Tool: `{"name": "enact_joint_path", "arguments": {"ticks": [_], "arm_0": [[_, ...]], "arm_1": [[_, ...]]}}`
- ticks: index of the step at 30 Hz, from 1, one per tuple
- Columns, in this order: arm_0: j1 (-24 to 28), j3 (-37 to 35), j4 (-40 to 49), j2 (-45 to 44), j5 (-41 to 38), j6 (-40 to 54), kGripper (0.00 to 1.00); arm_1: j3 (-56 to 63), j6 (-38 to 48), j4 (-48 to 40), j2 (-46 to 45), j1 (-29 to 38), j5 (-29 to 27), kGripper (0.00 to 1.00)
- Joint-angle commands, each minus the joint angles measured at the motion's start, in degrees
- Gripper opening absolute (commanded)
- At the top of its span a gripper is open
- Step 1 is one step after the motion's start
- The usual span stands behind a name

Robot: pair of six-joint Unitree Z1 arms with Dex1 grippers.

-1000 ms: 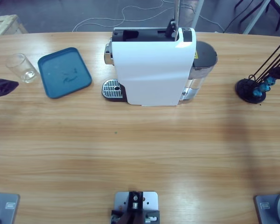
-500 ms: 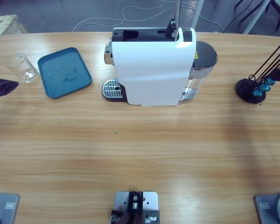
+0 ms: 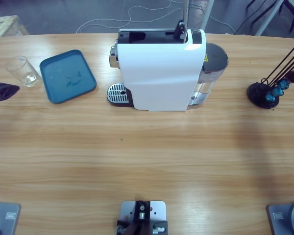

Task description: Pour coffee

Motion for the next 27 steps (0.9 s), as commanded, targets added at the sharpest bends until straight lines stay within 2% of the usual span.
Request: {"name": "enact_joint_path", "arguments": {"ticks": [1,9,11,16,23,27], "arm_0": [[-0.3,2.1,-0.5,-0.6,1.0,0.6,0.881],[-0.3,2.1,-0.5,-0.6,1.0,0.6,0.881],[-0.3,2.1,-0.5,-0.6,1.0,0.6,0.881],[-0.3,2.1,-0.5,-0.5,1.0,0.6,0.881],[-0.3,2.1,-0.6,-0.5,1.0,0.6,0.881],[-0.3,2.1,-0.6,-0.5,1.0,0.6,0.881]], "arm_1": [[0.8,-0.1,-1.1,3.6,-1.2,1.2,0.172],[0.8,-0.1,-1.1,3.8,-1.2,1.3,0.172],[0.9,-0.2,-1.1,3.8,-1.2,0.9,0.045],[1.3,-0.7,-1.1,3.2,-1.2,-0.3,0.000],[1.8,-2.1,0.9,-1.6,-0.9,-0.7,0.000],[-0.1,-2.4,5.7,-6.5,-0.6,-0.9,0.000]]}}
